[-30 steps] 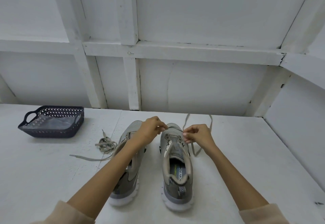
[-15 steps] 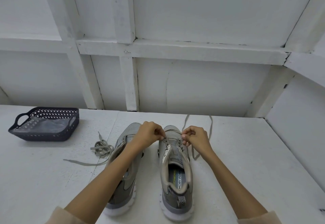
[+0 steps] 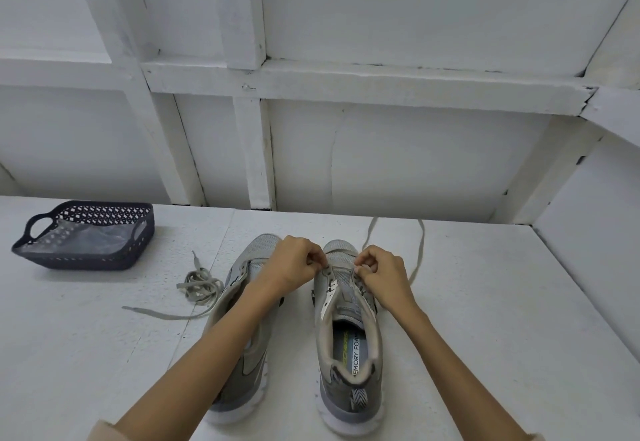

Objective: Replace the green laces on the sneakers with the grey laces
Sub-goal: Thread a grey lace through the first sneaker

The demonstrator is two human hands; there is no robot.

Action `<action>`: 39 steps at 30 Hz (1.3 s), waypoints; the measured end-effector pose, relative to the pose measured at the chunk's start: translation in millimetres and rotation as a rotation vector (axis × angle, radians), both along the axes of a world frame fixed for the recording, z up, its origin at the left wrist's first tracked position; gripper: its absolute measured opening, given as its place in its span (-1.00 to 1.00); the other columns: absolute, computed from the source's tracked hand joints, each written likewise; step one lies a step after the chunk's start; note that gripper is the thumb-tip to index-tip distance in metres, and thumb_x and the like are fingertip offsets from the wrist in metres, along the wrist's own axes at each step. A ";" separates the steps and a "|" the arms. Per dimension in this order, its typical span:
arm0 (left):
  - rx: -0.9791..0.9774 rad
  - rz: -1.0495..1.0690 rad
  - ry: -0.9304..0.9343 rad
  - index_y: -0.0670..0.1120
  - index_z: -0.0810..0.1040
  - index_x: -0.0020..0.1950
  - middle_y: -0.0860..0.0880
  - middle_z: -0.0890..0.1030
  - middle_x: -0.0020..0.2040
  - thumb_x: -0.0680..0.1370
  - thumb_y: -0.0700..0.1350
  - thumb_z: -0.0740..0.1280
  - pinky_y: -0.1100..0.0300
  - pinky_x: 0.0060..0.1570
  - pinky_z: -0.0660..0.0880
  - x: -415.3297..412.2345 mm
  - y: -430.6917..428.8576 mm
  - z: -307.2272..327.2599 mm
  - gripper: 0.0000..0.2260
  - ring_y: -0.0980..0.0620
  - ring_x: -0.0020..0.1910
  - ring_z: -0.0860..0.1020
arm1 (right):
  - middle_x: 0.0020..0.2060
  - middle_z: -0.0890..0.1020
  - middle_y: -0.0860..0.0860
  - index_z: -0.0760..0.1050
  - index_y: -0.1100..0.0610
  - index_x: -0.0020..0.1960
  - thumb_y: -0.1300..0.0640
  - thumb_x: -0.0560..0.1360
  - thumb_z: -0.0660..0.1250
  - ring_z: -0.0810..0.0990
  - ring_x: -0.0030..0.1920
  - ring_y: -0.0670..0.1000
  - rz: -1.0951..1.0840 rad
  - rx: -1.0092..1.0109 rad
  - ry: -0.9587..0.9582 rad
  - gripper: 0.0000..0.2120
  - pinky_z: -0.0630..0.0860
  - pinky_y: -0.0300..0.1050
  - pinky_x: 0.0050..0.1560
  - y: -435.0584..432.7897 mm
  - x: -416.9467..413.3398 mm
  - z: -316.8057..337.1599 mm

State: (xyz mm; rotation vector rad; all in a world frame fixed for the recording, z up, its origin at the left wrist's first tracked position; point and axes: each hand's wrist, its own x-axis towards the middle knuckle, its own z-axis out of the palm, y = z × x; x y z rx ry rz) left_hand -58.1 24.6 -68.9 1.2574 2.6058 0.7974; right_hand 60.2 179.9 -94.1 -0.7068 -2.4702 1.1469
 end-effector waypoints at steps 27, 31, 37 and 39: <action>-0.012 -0.107 0.118 -0.05 0.71 -0.07 -0.03 0.68 -0.13 0.47 -0.26 0.40 0.09 -0.12 0.50 -3.5 1.4 -5.6 -0.85 -0.04 -0.11 0.61 | -0.06 0.50 -0.04 0.70 0.07 -0.13 0.19 0.35 0.53 0.49 -0.09 -0.14 0.017 -0.097 -0.049 -0.89 0.53 -0.10 0.05 -20.3 -20.0 -6.7; -0.006 -0.090 0.102 -0.06 0.68 -0.05 -0.01 0.70 -0.14 0.47 -0.26 0.38 0.08 -0.11 0.52 -3.3 2.0 -7.7 -0.85 -0.02 -0.09 0.62 | -0.08 0.50 -0.06 0.70 0.08 -0.16 0.22 0.34 0.55 0.52 -0.09 -0.12 -0.005 -0.134 -0.022 -0.89 0.54 -0.09 0.06 -22.0 -19.7 -7.9; 0.012 -0.055 0.088 -0.06 0.60 0.01 -0.02 0.70 -0.13 0.52 -0.14 0.36 0.06 -0.10 0.51 2.5 5.8 -8.4 -0.91 -0.05 -0.08 0.62 | -0.13 0.51 -0.11 0.69 0.05 -0.20 0.17 0.32 0.57 0.50 -0.18 -0.21 -0.032 -0.140 -0.007 -0.91 0.55 -0.07 -0.01 -23.7 -19.5 -10.3; 0.049 -0.026 0.050 -0.08 0.61 -0.03 -0.01 0.68 -0.14 0.49 -0.15 0.41 0.05 -0.09 0.50 1.9 5.6 -9.0 -0.92 -0.04 -0.11 0.61 | -0.10 0.55 -0.07 0.68 0.03 -0.22 0.12 0.32 0.57 0.53 -0.17 -0.19 -0.041 -0.139 0.003 -0.90 0.54 -0.09 -0.05 -24.2 -19.2 -10.0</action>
